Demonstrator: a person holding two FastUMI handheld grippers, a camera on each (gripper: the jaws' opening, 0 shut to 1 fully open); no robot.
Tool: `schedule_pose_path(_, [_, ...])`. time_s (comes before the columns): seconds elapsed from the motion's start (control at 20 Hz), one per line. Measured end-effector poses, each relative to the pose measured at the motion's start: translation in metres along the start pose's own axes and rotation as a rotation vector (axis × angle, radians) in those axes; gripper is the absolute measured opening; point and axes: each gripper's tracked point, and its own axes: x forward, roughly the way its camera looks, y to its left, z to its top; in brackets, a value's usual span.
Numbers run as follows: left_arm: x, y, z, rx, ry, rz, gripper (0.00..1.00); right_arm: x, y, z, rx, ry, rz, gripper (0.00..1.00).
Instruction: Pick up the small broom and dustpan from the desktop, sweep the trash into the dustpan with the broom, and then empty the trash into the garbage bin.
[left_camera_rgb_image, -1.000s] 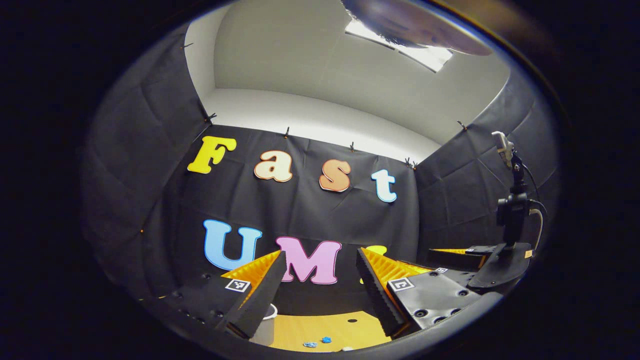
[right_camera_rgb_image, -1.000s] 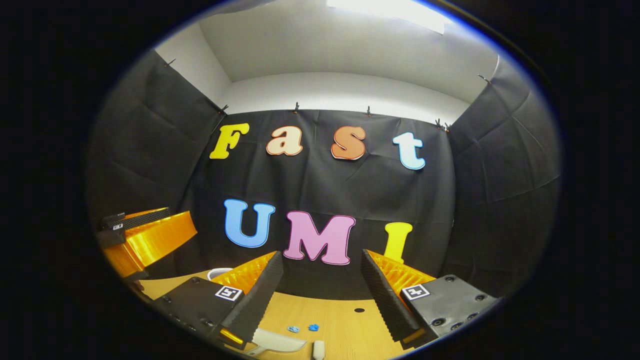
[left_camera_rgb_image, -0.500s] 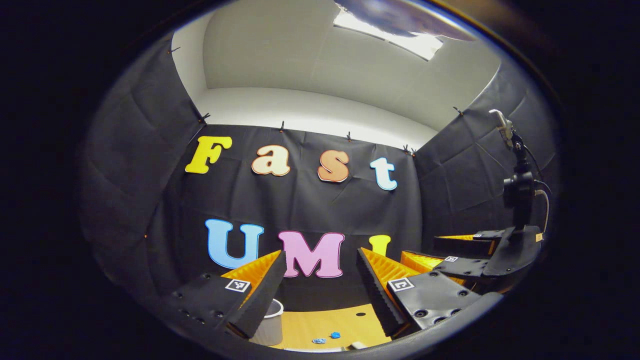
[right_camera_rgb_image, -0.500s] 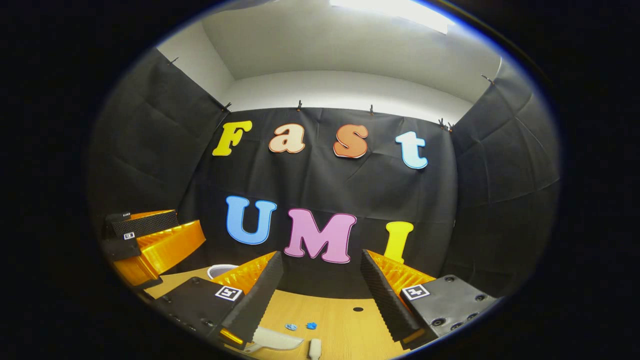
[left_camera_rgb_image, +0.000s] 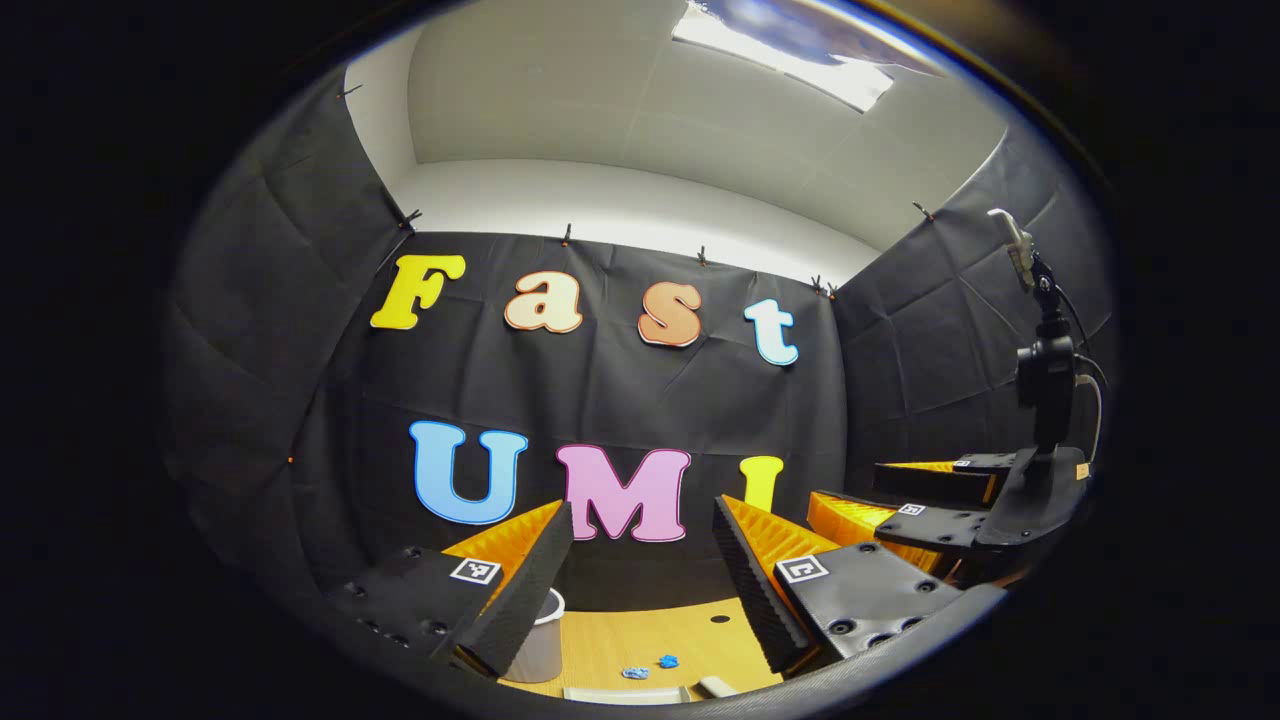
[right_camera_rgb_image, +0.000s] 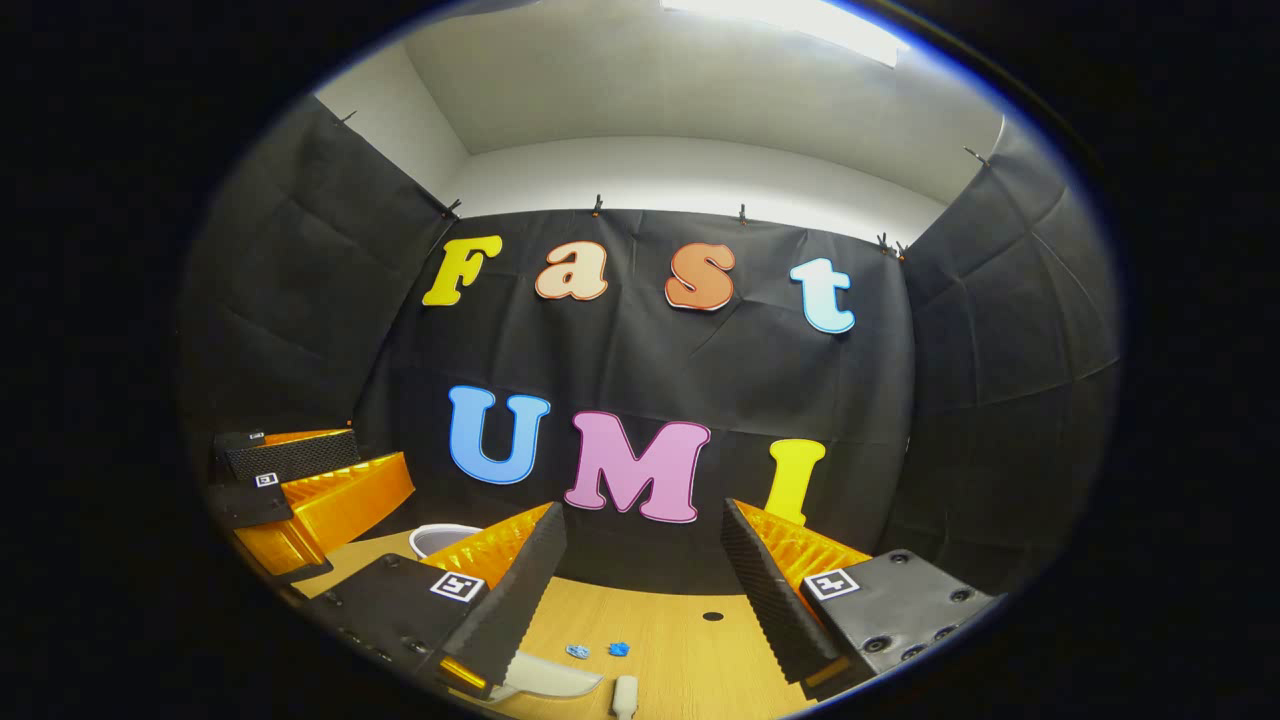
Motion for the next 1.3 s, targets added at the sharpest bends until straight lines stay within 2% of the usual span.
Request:
schedule_pose_path(0.05, [0.000,-0.001,0.001,0.003,0.003,-0.004,0.82,0.000,0.000,-0.002,0.002,0.005,0.003,0.99])
schedule_pose_path(0.15, [0.002,-0.002,0.001,0.009,0.009,-0.005,0.81,0.001,0.000,-0.003,0.007,0.010,0.004,0.96])
schedule_pose_path(0.2, [0.002,-0.004,-0.002,0.010,0.017,-0.011,0.82,0.002,-0.001,-0.005,0.009,0.014,0.004,1.00])
schedule_pose_path(0.35, [0.005,-0.015,-0.014,-0.040,0.037,-0.075,0.83,0.006,-0.005,-0.014,0.011,0.023,-0.005,1.00])
schedule_pose_path(0.4, [0.007,-0.011,-0.017,-0.050,0.051,-0.072,0.82,0.007,-0.006,-0.019,0.017,0.040,-0.005,0.96])
schedule_pose_path(0.55, [0.006,0.001,-0.026,-0.025,0.069,-0.036,0.80,0.008,-0.007,-0.028,0.035,0.069,-0.004,0.97])
schedule_pose_path(0.7, [0.009,-0.003,-0.031,-0.020,0.080,-0.046,0.84,0.008,-0.006,-0.031,0.037,0.076,-0.007,1.00])
schedule_pose_path(0.8, [0.009,-0.004,-0.030,-0.018,0.083,-0.054,0.82,0.008,-0.005,-0.031,0.036,0.074,0.000,0.97])
schedule_pose_path(0.95, [0.008,-0.005,-0.028,-0.012,0.074,-0.058,0.82,0.012,-0.001,-0.029,0.022,0.068,0.005,0.99])
schedule_pose_path(1.3, [0.015,0.003,-0.043,-0.003,0.113,-0.014,0.82,0.015,0.009,-0.033,0.007,0.080,0.026,1.00])
